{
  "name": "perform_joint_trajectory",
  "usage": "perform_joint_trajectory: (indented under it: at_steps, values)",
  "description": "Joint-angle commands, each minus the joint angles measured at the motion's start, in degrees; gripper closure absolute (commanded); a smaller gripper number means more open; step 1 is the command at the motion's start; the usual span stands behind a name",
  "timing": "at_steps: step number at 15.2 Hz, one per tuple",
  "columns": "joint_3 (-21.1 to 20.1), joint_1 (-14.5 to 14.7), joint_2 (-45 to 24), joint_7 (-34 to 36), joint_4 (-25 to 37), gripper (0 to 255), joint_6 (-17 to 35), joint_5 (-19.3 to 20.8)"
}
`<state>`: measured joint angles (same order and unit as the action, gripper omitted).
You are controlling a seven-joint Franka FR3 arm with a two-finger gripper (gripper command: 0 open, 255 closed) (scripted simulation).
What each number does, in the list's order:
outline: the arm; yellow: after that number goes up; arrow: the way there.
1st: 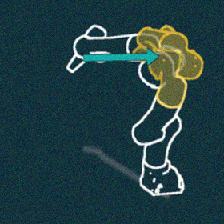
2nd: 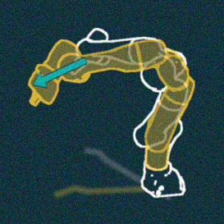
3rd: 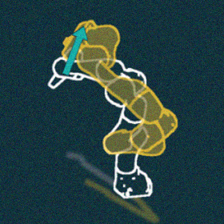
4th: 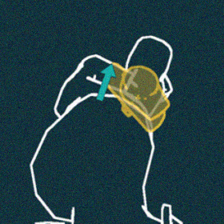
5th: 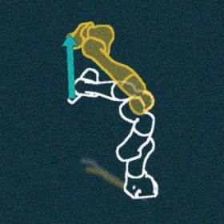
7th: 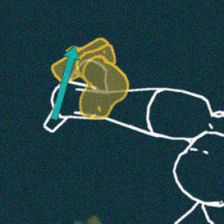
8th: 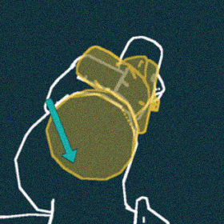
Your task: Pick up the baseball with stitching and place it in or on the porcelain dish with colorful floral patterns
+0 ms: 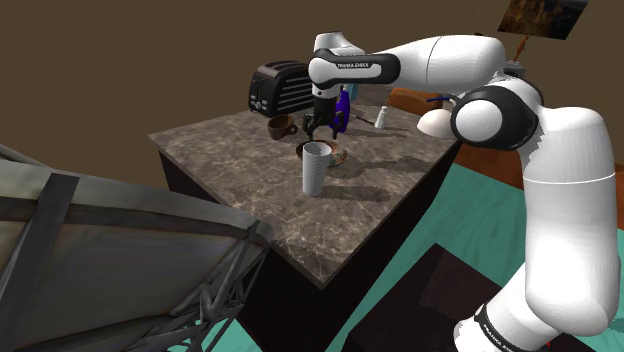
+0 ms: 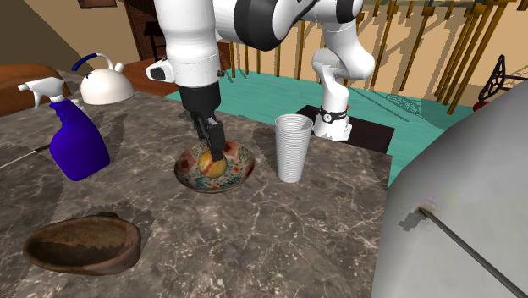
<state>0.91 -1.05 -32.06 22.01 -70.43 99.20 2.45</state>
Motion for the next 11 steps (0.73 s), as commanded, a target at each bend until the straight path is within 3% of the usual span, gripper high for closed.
perform_joint_trajectory:
  at_steps: [1,2,6,11]
  values:
    - [0.0,0.0,0.0,0.0,0.0,0,0.0,0.0]
    - [0.0,0.0,0.0,0.0,0.0,0,0.0,0.0]
    - [0.0,0.2,-1.7,-0.1,10.1,0,-8.4,-0.1]
    - [0.0,0.2,-1.7,-0.1,10.1,0,-8.4,-0.1]
